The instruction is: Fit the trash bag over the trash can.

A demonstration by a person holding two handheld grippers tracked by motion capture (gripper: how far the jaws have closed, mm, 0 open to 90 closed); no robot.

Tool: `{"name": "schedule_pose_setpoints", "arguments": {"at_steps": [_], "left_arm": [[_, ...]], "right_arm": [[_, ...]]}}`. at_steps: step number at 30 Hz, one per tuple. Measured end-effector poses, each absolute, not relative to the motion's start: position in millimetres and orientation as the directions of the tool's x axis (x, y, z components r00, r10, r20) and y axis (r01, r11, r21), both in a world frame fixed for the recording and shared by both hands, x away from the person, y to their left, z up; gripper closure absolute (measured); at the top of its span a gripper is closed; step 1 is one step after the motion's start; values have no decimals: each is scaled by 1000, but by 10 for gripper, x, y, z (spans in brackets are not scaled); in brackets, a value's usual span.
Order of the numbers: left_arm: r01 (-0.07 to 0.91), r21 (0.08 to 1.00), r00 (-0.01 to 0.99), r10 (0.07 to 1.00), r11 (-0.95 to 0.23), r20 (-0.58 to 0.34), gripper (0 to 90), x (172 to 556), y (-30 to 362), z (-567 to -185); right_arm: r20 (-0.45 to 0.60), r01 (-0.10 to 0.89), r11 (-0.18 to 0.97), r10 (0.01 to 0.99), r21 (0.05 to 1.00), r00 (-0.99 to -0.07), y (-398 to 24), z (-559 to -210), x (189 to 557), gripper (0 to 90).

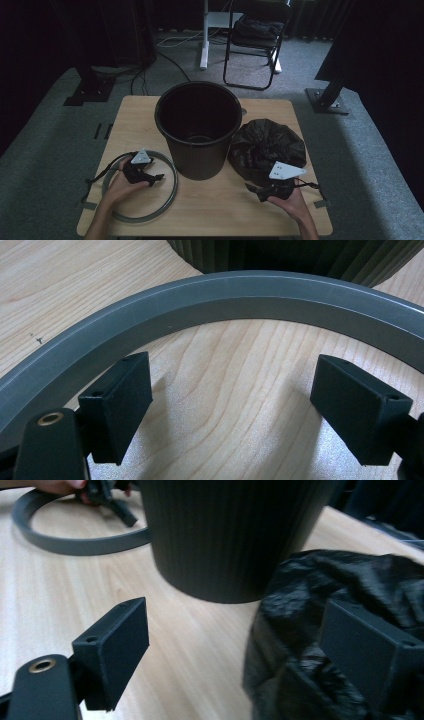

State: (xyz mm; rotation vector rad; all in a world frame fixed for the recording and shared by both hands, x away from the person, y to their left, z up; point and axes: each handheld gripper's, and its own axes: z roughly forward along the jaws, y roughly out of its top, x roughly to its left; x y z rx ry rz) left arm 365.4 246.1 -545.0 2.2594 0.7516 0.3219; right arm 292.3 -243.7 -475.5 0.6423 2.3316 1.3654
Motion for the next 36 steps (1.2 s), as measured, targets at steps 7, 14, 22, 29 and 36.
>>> {"name": "schedule_pose_setpoints", "arguments": {"at_steps": [7,14,22,29,36], "left_arm": [[423,706,797,603,-568,9,172,3652,2460,-5450],[423,706,797,604,-568,8,172,3653,2460,-5450],[424,707,798,603,-567,5,173,3655,2464,-5450],[427,706,797,604,-565,1,174,3655,2463,-5447],[427,709,795,606,-561,0,176,3657,2465,-5450]], "right_arm": [[-120,205,451,594,869,-795,-2563,-4610,3077,124],[-155,214,470,629,857,-762,-2656,-4523,3249,124],[-165,249,483,663,840,-730,-2760,-4487,3442,124],[-146,297,477,693,827,-706,-2855,-4552,3590,124],[-148,352,494,720,795,-678,-2918,-4668,3704,124]]}}
